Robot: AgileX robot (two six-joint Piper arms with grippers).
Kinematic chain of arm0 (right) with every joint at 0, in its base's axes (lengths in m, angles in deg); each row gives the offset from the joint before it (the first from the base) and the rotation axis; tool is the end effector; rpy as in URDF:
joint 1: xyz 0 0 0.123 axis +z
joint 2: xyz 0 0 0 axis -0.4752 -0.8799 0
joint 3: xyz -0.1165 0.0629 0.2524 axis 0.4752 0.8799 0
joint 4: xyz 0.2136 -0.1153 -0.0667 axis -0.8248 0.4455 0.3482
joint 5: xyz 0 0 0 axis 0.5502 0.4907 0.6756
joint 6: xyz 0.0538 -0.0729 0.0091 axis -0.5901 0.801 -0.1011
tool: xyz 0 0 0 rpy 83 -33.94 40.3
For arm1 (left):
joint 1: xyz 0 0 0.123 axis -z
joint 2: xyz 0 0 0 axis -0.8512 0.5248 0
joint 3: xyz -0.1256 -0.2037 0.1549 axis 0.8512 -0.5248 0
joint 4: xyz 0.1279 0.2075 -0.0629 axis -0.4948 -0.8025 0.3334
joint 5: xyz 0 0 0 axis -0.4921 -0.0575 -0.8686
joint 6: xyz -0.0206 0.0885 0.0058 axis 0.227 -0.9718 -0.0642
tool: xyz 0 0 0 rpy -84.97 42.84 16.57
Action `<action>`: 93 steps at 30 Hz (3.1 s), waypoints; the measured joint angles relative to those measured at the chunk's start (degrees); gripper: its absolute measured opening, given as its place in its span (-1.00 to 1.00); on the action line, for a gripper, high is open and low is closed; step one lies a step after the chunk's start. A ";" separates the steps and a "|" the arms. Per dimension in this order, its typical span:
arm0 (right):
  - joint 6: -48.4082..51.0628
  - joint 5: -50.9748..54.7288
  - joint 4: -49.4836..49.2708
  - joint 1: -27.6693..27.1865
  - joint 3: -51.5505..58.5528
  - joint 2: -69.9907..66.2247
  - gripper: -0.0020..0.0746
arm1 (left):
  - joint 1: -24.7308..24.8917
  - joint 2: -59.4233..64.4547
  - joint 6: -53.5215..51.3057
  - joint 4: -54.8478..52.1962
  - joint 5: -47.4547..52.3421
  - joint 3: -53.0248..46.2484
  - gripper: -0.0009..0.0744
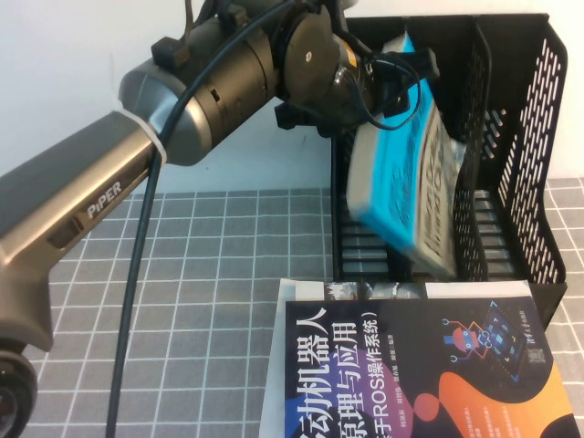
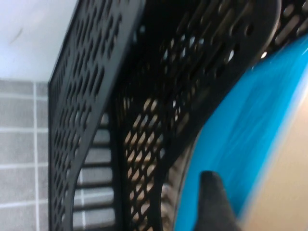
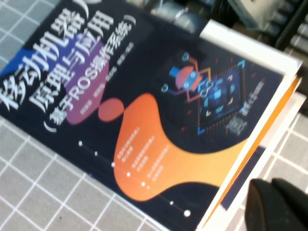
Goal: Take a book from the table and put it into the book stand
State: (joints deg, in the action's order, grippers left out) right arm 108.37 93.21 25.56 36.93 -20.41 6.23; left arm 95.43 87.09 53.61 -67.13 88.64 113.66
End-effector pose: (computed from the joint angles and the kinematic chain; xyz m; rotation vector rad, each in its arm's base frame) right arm 0.1391 0.0481 0.3429 -0.6313 2.3161 0.3066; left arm 0.3718 -0.2810 0.3746 -0.0597 2.2303 -0.7751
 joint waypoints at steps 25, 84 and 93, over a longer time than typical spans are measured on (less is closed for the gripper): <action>38.22 -6.55 -43.52 0.60 3.40 -13.37 -0.96 | -0.32 -10.98 -27.37 0.00 4.90 3.24 -0.97; 38.86 2.74 -27.80 9.30 -9.04 -29.48 -0.96 | -0.44 -45.40 -30.44 -3.11 22.46 -17.68 -0.97; 3.22 9.81 12.60 9.30 -9.04 -18.21 -0.96 | -0.56 -65.52 -29.36 -1.52 9.29 -47.68 -0.97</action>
State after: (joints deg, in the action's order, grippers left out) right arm 111.58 103.02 38.16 46.23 -29.45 -11.98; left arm 94.87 21.56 24.25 -68.65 97.92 65.98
